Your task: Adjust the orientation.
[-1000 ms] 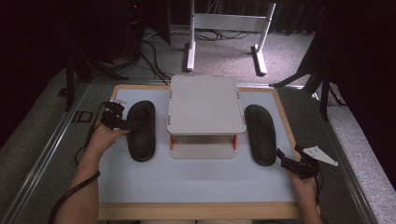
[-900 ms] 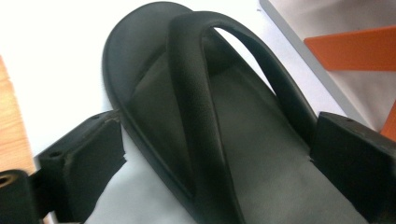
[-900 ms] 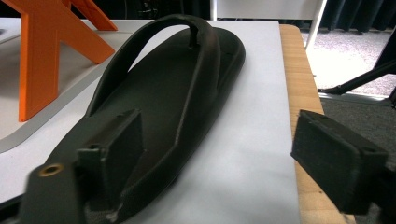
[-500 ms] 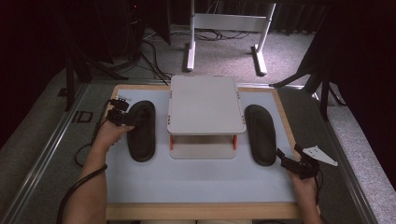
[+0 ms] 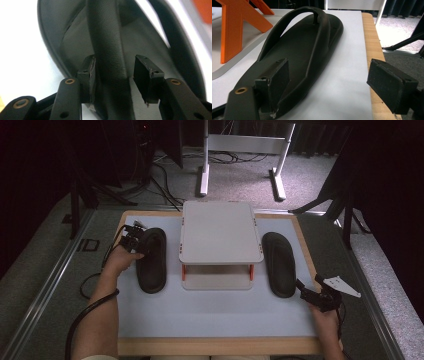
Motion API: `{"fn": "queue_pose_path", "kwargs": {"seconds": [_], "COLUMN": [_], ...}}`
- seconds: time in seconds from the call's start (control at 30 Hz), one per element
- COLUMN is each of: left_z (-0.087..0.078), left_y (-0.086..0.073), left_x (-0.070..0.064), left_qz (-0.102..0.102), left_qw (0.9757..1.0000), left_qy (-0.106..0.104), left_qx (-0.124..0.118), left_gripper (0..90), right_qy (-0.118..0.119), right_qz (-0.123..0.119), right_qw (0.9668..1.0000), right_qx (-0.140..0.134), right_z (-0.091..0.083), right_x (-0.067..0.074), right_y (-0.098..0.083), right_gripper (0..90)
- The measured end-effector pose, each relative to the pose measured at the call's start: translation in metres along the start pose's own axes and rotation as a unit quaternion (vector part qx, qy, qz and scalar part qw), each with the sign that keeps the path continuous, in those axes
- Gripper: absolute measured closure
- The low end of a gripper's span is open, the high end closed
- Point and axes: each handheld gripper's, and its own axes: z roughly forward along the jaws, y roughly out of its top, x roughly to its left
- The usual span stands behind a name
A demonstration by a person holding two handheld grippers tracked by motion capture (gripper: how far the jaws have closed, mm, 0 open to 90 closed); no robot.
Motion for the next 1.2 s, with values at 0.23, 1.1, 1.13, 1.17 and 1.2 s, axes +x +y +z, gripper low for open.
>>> {"fn": "queue_pose_path", "kwargs": {"seconds": [0.23, 1.1, 1.13, 1.17, 1.2], "left_z": [-0.002, -0.039, -0.042, -0.047, -0.049], "left_y": [0.009, 0.013, 0.013, 0.013, 0.012], "left_x": [-0.001, -0.019, -0.019, -0.019, -0.02], "left_qz": [-0.026, -0.052, -0.051, -0.05, -0.051], "left_qw": [0.9993, 0.9983, 0.9984, 0.9985, 0.9985], "left_qy": [0.016, 0.013, 0.016, 0.013, 0.009], "left_qx": [0.021, 0.021, 0.021, 0.019, 0.019], "left_gripper": [63.0, 71.0, 71.0, 71.0, 71.1], "right_qy": [0.0, 0.0, 0.001, 0.001, 0.002], "right_qz": [-0.001, 0.003, 0.003, 0.003, 0.003], "right_qw": [1.0, 1.0, 1.0, 1.0, 1.0], "right_qx": [0.002, 0.002, 0.002, 0.002, 0.002], "right_z": [0.0, 0.001, 0.001, 0.001, 0.001], "right_x": [0.0, -0.001, -0.001, -0.001, -0.001], "right_y": [0.0, 0.0, 0.0, 0.0, 0.0], "right_gripper": [19.0, 19.5, 19.5, 19.5, 19.5]}}
